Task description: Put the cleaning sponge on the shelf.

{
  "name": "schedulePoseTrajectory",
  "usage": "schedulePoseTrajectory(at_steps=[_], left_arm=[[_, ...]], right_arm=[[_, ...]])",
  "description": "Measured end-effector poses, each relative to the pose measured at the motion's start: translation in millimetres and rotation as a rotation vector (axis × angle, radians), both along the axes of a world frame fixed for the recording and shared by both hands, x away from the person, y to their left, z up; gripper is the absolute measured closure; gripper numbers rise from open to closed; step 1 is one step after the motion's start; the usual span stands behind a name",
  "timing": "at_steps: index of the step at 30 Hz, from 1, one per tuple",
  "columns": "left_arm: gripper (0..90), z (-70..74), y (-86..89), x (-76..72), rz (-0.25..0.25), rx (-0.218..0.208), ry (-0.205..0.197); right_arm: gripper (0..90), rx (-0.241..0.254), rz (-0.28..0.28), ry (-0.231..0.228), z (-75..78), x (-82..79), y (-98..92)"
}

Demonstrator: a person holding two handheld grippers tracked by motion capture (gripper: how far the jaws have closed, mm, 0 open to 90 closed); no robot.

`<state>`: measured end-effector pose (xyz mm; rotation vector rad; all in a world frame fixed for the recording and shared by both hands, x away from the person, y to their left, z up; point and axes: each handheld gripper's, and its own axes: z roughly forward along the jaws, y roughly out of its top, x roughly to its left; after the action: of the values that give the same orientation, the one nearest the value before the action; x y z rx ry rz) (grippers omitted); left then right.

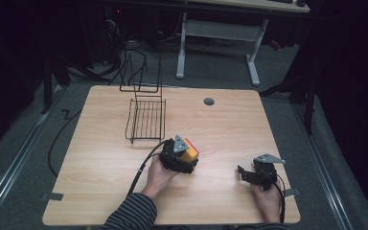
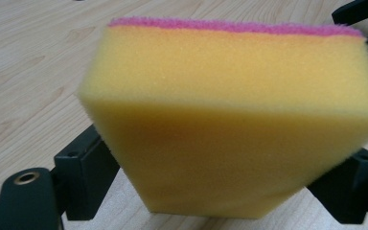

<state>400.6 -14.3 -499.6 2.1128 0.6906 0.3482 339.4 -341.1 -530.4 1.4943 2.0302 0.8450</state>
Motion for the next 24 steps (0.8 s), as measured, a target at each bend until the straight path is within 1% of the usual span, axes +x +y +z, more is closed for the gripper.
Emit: schedulePoseTrajectory(at_steps=[5,15,23,24], left_arm=[[21.8,-0.4,-0.7,-1.1,-0.013,0.006,-0.01],[23.3,2.9,0.7,-3.6,-0.033,0.009,-0.02],[23.6,7.2,4.1,-5.6,-0.043,0.012,-0.012],[23.7,8.9,5.3,-6.5,-0.042,0.007,-0.01]], right_arm=[[26.2,0.0,0.0,0.0,0.0,0.0,0.0],[26.2,0.001,-0.001,0.001,0.0,0.0,0.1],[26.2,0.0,0.0,0.0,0.0,0.0,0.0],[26.2,0.0,0.0,0.0,0.0,0.0,0.0]])
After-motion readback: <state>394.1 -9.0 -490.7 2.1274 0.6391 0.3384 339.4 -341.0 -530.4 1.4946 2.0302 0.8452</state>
